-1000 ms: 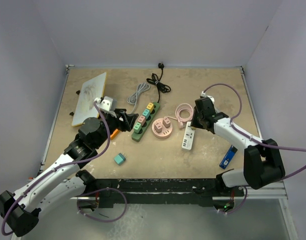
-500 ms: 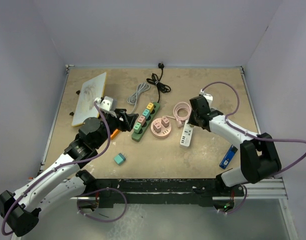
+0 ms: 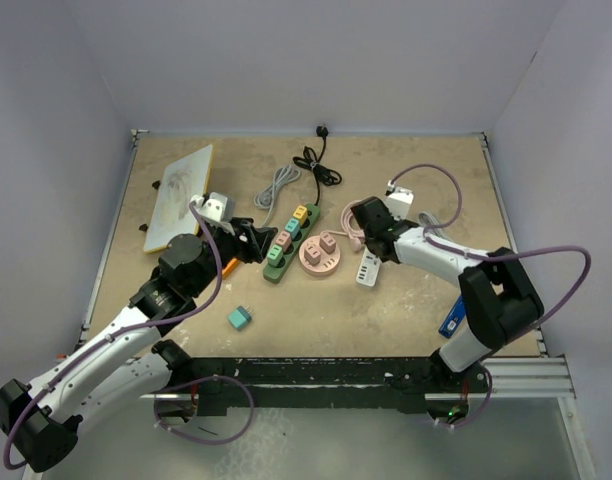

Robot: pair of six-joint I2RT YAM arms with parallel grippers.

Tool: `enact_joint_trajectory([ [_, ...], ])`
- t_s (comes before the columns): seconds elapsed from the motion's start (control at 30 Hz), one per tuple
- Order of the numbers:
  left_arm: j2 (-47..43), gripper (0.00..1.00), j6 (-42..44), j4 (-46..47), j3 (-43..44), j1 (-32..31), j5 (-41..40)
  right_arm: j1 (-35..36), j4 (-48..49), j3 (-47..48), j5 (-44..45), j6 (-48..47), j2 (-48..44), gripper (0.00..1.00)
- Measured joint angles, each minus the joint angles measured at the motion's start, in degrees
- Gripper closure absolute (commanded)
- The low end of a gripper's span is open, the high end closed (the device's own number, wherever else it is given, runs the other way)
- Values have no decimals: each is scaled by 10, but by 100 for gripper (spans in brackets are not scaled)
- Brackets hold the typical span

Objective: Insert the plug

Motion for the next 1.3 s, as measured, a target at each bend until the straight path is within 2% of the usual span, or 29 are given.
enact_joint_trajectory([
  [0.13,1,38,0,0,0,0,0,13,-16,19,38,12,30,100],
  [0.57,0,38,4,-5,0,0,-8,-11,20,-2,-22,-17,20,100],
  [0.67,-1,34,3,-6,0,0,-15,-23,42,7,-45,-26,26,100],
  [0.73,-2,32,-2,-7,0,0,-26,-26,38,16,-51,-30,29,90],
  [0.9,-10,31,-47,-17,-4,0,-82,-30,6,33,-68,-38,16,54],
  [1.0,-9,31,-102,-47,-4,0,-133,-28,-45,44,-103,-42,-3,40],
  [1.13,36,31,-181,-150,30,0,-184,-24,-87,75,-123,-52,-47,35],
  [1.3,90,36,-289,-289,47,0,-209,-24,-82,103,-109,-60,-130,35],
])
